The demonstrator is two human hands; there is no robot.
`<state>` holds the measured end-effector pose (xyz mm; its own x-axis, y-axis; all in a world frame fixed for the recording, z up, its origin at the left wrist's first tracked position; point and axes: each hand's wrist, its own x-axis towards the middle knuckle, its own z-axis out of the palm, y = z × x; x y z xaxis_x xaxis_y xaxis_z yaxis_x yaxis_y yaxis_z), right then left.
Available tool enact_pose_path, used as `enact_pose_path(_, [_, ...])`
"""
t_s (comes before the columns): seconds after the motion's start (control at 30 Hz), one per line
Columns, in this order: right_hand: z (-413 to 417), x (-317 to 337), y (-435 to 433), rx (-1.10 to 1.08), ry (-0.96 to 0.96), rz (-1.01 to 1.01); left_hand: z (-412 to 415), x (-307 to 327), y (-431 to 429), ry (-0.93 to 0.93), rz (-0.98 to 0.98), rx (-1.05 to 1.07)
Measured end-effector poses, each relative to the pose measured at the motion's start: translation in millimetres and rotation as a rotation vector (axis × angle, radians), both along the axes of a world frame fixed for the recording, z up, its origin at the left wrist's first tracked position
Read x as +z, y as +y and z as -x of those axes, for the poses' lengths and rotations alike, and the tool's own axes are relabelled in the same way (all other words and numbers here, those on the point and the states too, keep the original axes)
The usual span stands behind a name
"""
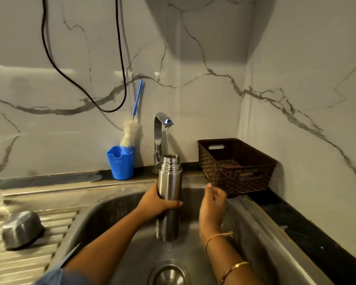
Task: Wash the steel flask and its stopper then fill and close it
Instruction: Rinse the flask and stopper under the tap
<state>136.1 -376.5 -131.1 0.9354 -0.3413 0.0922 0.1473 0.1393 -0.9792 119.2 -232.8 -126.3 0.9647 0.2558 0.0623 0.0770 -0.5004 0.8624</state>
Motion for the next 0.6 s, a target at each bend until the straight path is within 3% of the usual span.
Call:
enact_pose_path(0.07, [-1.7,-0.5,-2.1,-0.031,0.010,-0.022,-7.6,-0.2,-3.3,-0.069,0.082,0.085])
enact_pose_path(0.17, [-2.0,-3.1,1.0,-0.024,0.000,-0.024,-7.8,-10.3,-8.6,-0.042,-0.009,0.135])
enact_pose_path(0.27, [-4.0,-4.8,1.3,-0.018,-0.007,-0.007,-8.1,-6.9,-12.0,-0.178,0.018,0.175])
enact_pose_path(0.4, [-2.8,-5.2,0.7,-0.026,0.000,-0.034,-14.0,-0.7,-10.1,-0.100,-0.074,0.177])
enact_pose_path(0.5, [-3.5,-4.8,1.8,-0.012,-0.010,-0.032,-13.3,-0.8,-9.1,-0.188,-0.012,0.211])
enact_pose_path(0.6, [-1.3,-6.1,2.6,-0.022,0.001,-0.035,-13.2,-5.6,-8.0,-0.070,-0.114,0.173])
